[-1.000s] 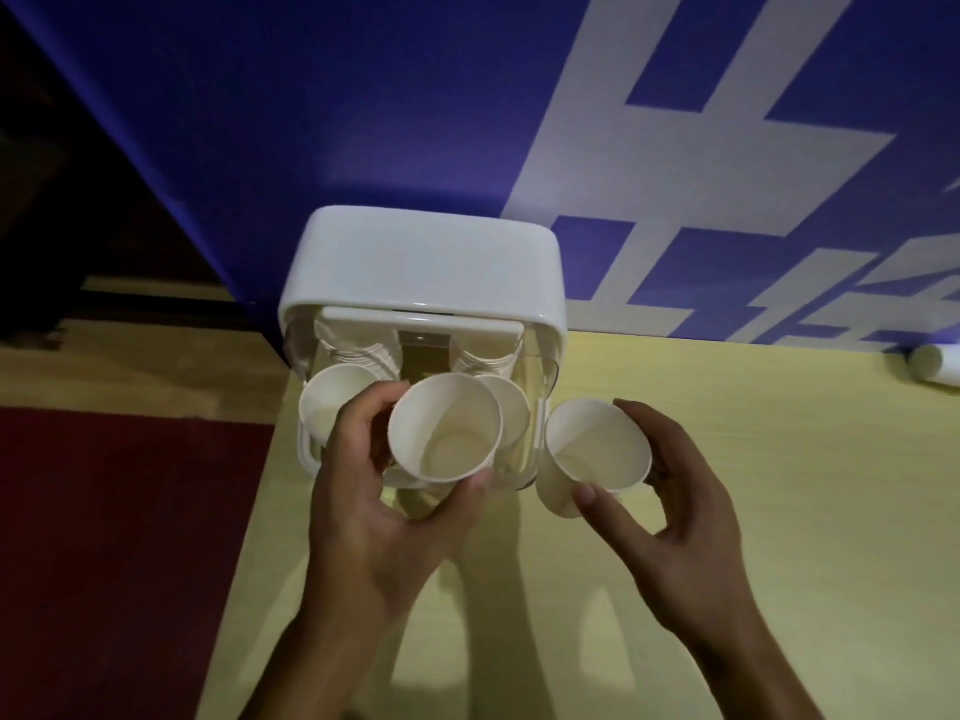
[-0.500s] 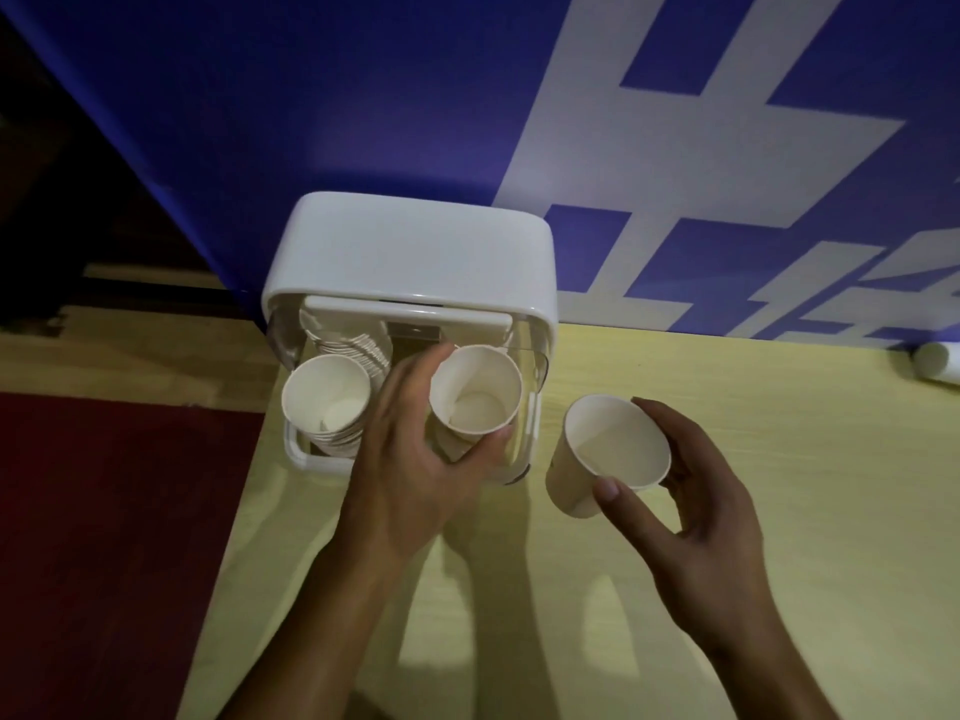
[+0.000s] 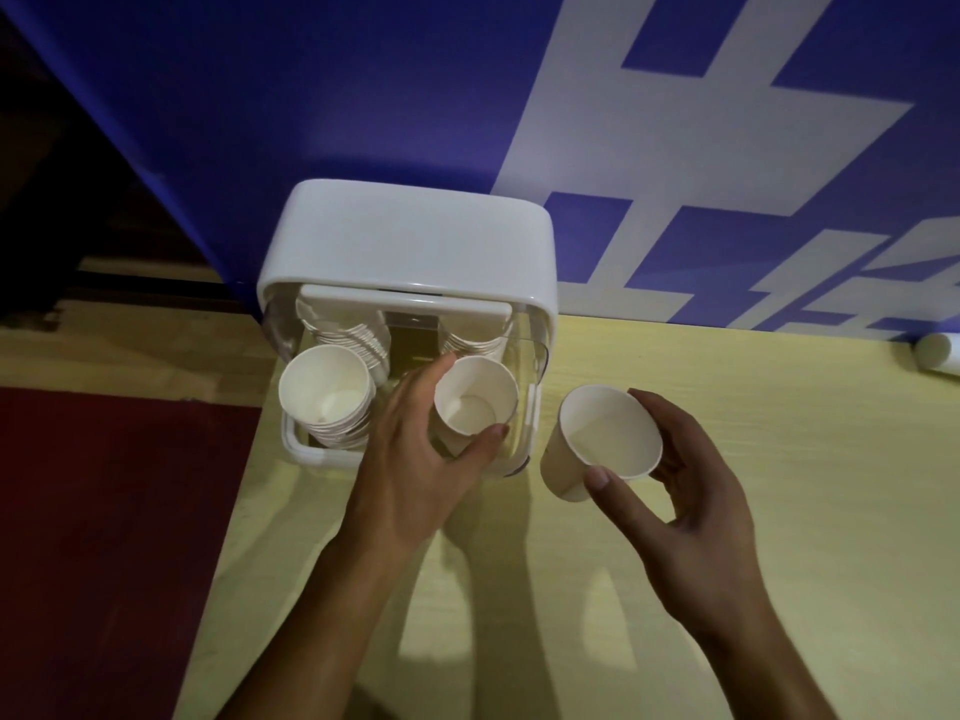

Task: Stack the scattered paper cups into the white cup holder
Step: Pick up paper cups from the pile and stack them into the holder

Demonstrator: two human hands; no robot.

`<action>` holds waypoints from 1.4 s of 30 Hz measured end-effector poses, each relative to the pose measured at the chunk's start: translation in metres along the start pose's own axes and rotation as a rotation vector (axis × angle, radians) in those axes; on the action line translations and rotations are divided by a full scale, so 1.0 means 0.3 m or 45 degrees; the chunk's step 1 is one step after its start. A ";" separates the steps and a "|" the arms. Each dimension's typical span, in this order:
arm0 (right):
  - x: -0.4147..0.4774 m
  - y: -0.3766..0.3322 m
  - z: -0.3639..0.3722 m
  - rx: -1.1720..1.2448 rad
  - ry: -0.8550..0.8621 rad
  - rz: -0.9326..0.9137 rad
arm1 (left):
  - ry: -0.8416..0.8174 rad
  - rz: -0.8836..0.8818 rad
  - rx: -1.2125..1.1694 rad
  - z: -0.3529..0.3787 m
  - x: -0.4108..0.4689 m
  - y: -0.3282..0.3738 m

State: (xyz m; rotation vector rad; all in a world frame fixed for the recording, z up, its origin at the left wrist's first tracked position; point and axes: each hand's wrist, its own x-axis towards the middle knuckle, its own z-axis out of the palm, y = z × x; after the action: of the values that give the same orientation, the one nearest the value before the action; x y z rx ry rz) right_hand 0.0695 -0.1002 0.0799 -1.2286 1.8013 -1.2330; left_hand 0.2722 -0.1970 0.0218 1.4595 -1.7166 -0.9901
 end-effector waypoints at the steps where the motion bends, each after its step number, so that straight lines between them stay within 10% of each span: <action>1: 0.003 -0.007 0.001 0.002 0.010 -0.009 | -0.007 -0.012 -0.008 -0.003 -0.001 0.000; 42: 0.118 0.054 0.306 -0.270 -0.127 -0.106 | 0.070 -0.078 -0.151 -0.024 0.001 -0.009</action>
State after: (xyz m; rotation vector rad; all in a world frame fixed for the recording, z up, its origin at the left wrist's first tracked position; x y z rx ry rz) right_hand 0.1301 -0.1630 0.0314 -1.4695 1.8604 -1.0249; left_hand 0.2797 -0.1984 0.0232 1.4563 -1.5557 -1.0564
